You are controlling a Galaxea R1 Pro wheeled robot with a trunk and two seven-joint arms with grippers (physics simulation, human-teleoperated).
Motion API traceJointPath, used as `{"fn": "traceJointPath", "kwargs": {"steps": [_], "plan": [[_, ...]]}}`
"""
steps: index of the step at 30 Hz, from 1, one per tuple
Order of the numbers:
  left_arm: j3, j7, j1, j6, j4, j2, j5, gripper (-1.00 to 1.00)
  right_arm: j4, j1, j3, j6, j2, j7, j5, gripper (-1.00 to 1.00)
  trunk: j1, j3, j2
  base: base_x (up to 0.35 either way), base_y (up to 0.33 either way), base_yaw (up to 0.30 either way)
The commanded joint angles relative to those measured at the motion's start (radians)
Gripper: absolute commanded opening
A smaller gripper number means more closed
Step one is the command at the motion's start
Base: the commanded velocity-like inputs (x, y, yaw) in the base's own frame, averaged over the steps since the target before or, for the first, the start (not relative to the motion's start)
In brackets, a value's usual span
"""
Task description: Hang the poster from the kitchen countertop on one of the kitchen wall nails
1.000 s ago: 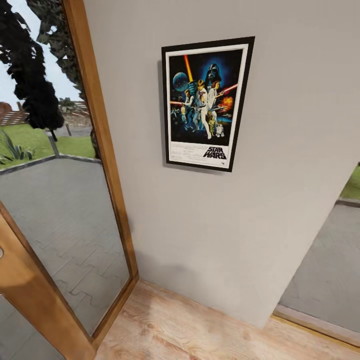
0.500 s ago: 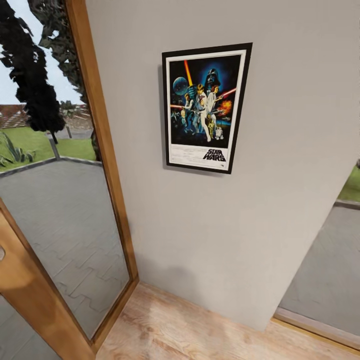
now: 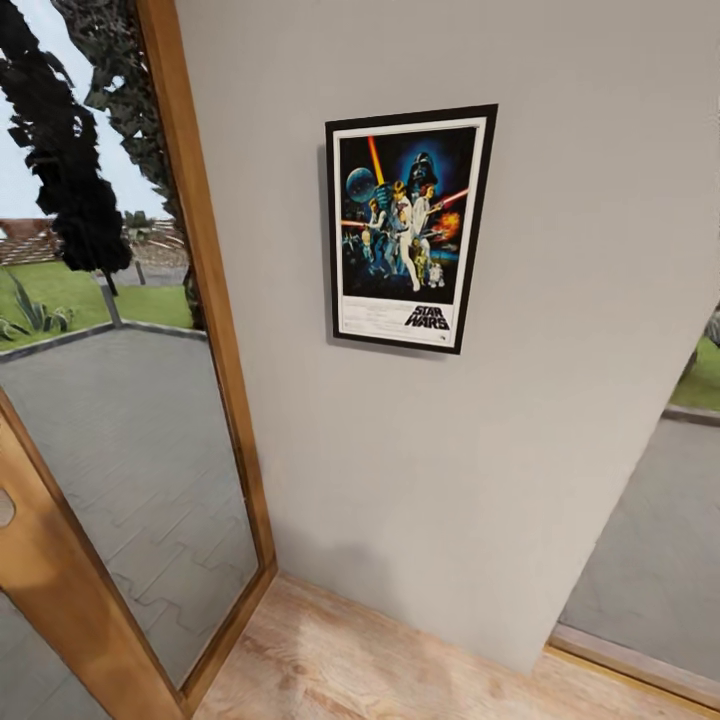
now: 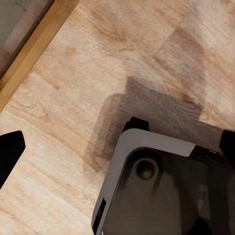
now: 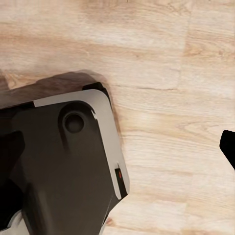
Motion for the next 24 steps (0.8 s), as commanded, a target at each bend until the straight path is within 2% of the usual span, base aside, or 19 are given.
{"fn": "traceJointPath", "kwargs": {"steps": [1,15,24], "plan": [[-0.009,-0.003,-0.001,-0.001,0.001,0.000,0.010,1.00,0.004,-0.002,-0.007,-0.005,0.000,0.006,-0.003,1.00,0.001,-0.001,-0.002,0.000,0.000,0.000],[-0.010,-0.003,-0.001,-0.003,-0.002,-0.003,0.011,1.00,-0.002,-0.002,-0.008,-0.007,0.005,0.004,-0.004,1.00,0.001,0.022,-0.002,0.000,0.000,0.041],[-0.011,-0.003,-0.001,-0.003,-0.002,-0.007,0.011,1.00,-0.006,-0.003,-0.008,-0.007,0.013,-0.032,-0.005,1.00,0.001,0.037,-0.002,0.000,0.000,0.080]]}}
